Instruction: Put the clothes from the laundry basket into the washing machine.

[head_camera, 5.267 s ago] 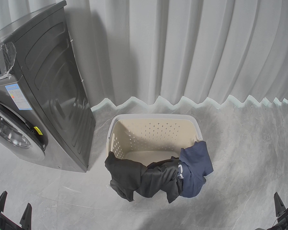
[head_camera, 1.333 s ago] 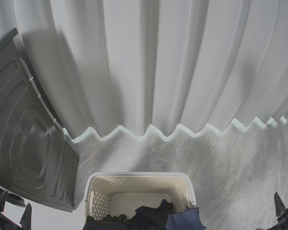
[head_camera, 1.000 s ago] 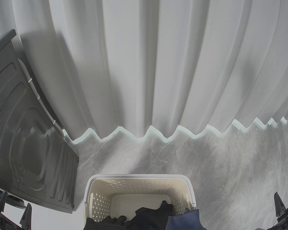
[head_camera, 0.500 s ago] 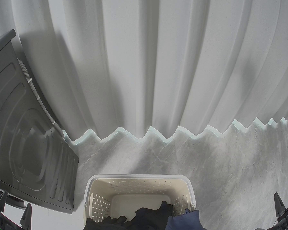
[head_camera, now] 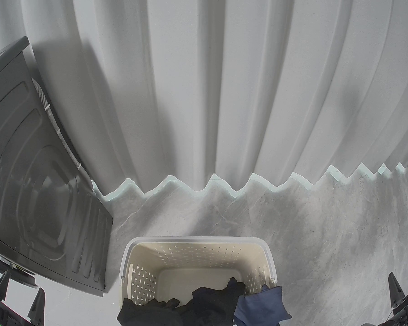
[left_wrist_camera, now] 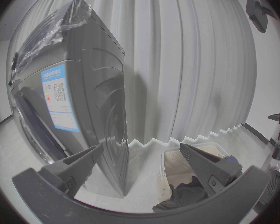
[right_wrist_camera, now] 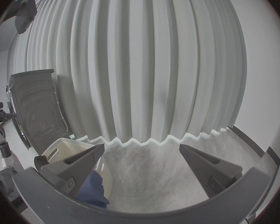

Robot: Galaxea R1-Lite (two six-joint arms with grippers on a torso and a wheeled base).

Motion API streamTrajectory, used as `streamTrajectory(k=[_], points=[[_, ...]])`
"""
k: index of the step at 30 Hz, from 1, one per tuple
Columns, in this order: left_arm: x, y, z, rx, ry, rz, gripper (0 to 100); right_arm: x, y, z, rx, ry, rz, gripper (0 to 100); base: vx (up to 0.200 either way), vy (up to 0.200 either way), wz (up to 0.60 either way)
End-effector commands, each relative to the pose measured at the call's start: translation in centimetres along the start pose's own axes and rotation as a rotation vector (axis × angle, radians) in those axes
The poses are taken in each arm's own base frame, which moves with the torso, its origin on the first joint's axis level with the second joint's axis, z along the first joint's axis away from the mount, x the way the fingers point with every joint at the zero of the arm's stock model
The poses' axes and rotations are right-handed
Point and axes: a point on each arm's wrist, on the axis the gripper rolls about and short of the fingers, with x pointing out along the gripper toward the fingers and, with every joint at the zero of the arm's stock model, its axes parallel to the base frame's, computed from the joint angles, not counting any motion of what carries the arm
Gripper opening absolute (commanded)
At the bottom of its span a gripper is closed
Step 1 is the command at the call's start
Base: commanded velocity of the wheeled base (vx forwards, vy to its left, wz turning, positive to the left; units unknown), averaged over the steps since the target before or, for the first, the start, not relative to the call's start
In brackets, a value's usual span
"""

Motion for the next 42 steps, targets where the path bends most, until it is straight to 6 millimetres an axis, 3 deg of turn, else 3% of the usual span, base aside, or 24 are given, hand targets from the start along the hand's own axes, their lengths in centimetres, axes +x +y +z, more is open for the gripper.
streamTrajectory(k=[1, 29, 42], points=[[-0.02, 0.01, -0.49, -0.001, -0.002, 0.001, 100, -0.01, 0.00, -0.48, -0.001, -0.001, 0.001, 100, -0.200, 0.000, 0.00], [-0.02, 0.01, -0.49, -0.001, -0.002, 0.001, 100, -0.01, 0.00, -0.48, -0.001, -0.001, 0.001, 100, -0.200, 0.000, 0.00], [-0.02, 0.01, -0.49, -0.002, -0.002, -0.001, 100, -0.01, 0.00, -0.48, -0.001, -0.001, 0.001, 100, 0.000, 0.000, 0.00]])
